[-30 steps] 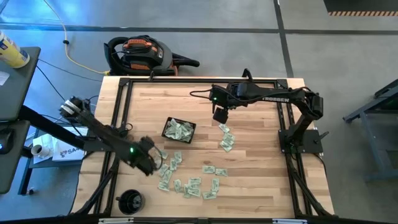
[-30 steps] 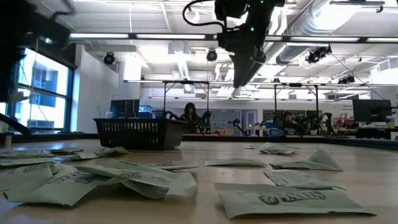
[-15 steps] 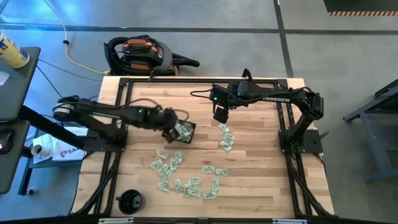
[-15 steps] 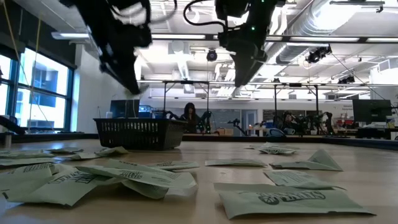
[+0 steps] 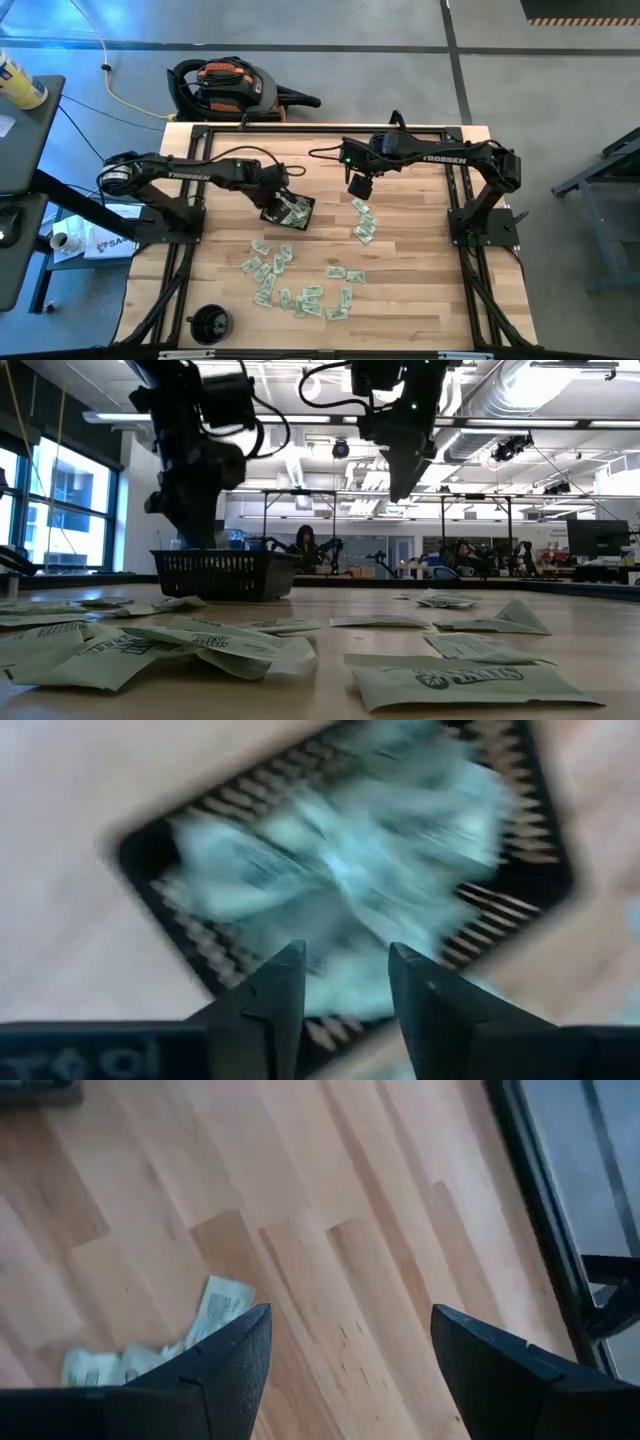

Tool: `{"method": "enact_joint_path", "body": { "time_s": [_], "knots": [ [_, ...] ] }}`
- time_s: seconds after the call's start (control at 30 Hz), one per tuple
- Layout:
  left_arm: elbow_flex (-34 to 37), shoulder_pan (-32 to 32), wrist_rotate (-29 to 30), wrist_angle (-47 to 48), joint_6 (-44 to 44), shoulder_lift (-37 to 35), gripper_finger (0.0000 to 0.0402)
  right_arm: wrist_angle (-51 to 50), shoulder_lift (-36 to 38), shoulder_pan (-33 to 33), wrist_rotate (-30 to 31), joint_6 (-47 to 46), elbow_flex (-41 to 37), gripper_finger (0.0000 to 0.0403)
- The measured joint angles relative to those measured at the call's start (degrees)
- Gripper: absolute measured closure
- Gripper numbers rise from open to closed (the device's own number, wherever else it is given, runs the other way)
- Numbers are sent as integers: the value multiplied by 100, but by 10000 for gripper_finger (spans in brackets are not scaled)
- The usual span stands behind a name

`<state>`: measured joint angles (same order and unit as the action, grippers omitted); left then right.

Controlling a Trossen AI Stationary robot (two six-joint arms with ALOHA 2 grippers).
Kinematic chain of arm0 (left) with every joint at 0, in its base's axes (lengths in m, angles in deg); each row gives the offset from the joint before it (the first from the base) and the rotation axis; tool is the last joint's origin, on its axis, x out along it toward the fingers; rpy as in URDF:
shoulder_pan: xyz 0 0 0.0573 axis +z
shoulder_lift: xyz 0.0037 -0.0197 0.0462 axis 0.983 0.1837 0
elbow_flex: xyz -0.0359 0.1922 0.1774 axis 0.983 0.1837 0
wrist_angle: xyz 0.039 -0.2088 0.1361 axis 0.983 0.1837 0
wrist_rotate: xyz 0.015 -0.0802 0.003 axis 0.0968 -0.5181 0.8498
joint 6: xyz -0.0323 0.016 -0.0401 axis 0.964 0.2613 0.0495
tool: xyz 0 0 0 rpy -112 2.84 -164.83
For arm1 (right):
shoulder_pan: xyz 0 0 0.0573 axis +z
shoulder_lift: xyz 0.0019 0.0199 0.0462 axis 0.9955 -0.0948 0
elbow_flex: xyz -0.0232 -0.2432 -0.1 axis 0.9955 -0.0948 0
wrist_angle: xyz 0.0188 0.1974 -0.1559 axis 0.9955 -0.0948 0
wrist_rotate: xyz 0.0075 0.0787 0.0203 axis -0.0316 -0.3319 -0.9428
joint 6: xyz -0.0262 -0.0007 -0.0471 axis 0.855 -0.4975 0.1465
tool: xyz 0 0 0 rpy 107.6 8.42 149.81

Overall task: Pick and place Stevia / Truvia into bins
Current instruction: Put the green stevia packet into the black basket

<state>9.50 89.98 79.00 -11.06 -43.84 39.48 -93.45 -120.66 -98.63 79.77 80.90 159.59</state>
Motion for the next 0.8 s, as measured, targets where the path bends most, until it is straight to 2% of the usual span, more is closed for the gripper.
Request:
{"method": "enact_joint_path", "body": {
  "time_s": [0.07,0.17,0.33,0.43,0.5,0.63,0.8],
  "knots": [
    [-1,-209,-95,-27,229,-241,214,-48,-4,-108,-362,149,0,139],
    [-9,-674,212,-89,705,-618,212,-102,-137,-373,-982,141,0,139],
    [-12,-1484,1101,29,1696,-1409,211,-248,-726,-649,-1089,-133,0,139],
    [-11,-1925,1546,183,2226,-1795,211,-292,-1092,-557,-1363,-135,-2,139],
    [-11,-2175,1786,384,2584,-2019,211,-255,-1290,-411,-1337,-144,-4,139],
    [-11,-2679,2145,776,3297,-2257,211,-138,-1559,-143,-1165,-138,-4,139],
    [-11,-3213,2459,1204,4010,-2337,211,-33,-1928,-96,-1435,-145,-4,139]
  ]
}}
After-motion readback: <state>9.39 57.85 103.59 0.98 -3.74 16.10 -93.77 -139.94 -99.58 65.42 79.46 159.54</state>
